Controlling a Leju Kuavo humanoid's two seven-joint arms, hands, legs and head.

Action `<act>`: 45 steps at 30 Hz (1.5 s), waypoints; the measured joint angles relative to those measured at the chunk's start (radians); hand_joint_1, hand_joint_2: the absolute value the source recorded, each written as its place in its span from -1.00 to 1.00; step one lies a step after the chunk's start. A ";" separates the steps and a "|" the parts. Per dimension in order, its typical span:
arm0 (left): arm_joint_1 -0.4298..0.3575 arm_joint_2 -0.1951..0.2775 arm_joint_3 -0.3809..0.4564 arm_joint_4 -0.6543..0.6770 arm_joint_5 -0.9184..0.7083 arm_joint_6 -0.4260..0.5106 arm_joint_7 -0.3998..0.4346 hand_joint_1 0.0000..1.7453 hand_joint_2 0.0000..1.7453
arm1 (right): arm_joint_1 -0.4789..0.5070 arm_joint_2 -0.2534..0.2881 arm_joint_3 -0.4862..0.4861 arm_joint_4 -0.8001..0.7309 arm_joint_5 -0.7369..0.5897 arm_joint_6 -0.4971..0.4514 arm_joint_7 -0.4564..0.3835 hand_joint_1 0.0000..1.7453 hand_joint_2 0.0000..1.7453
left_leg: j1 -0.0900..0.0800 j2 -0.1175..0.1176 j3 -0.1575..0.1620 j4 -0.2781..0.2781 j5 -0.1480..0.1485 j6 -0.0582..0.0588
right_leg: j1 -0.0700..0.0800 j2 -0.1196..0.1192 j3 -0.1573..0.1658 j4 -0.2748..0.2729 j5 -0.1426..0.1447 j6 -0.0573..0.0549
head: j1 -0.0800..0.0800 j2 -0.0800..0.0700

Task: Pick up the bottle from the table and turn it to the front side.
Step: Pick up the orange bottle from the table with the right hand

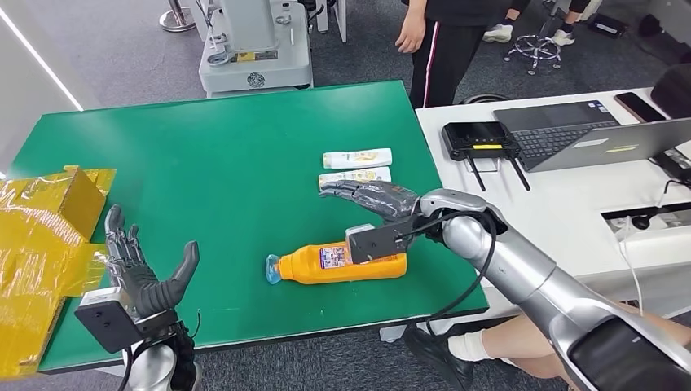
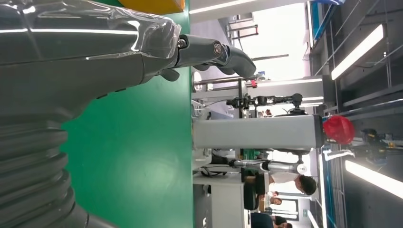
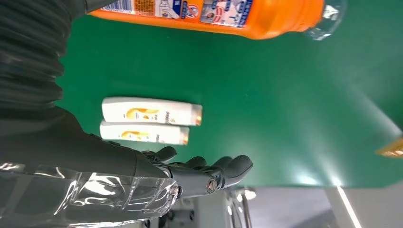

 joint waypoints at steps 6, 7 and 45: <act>0.005 0.001 0.000 0.000 0.004 0.015 -0.002 -1.00 1.00 | -0.117 0.012 0.123 0.156 -0.050 0.007 0.080 -1.00 1.00 | 0.001 -0.001 -0.001 0.000 0.000 0.000 | 0.000 -0.001 0.000 0.000 0.000 0.000 | 0.000 0.000; 0.006 0.002 0.000 0.000 0.004 0.018 -0.002 -1.00 1.00 | -0.128 0.013 0.139 0.175 -0.057 0.006 0.088 -1.00 1.00 | 0.001 -0.001 -0.001 0.000 0.000 0.000 | 0.000 -0.001 0.000 0.000 0.000 0.000 | 0.000 0.000; -0.051 0.016 -0.041 0.039 0.072 0.065 0.006 -1.00 1.00 | -0.149 -0.029 0.512 0.383 -0.266 -0.014 0.159 -1.00 1.00 | 0.001 -0.001 0.000 0.002 0.000 0.001 | 0.000 0.000 0.000 0.000 0.000 0.001 | 0.000 0.000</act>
